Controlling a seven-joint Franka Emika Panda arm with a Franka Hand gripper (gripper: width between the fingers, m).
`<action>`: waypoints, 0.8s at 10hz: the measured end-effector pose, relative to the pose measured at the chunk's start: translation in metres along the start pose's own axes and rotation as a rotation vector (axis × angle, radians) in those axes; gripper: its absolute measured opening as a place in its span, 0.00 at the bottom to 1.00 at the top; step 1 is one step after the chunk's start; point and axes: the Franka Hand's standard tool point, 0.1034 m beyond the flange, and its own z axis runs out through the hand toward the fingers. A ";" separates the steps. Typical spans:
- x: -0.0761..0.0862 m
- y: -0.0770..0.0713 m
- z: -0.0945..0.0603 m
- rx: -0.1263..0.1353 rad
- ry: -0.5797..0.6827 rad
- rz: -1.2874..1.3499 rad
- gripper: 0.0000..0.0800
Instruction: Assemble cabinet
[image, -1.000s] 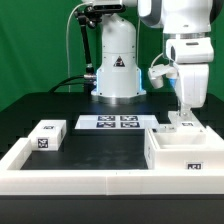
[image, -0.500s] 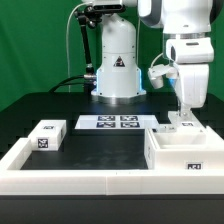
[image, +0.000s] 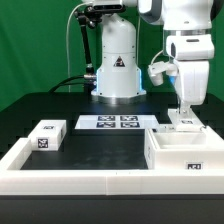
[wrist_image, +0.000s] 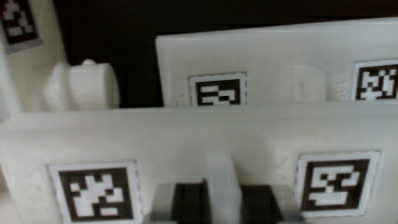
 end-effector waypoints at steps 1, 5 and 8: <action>0.000 0.001 -0.001 -0.001 0.000 0.001 0.09; 0.001 0.001 0.000 -0.001 0.001 0.017 0.09; 0.001 0.005 0.004 0.002 0.005 0.017 0.09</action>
Offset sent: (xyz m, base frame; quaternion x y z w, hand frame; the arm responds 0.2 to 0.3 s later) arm 0.0000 0.0000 0.0000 0.0000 0.0000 0.0000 1.0000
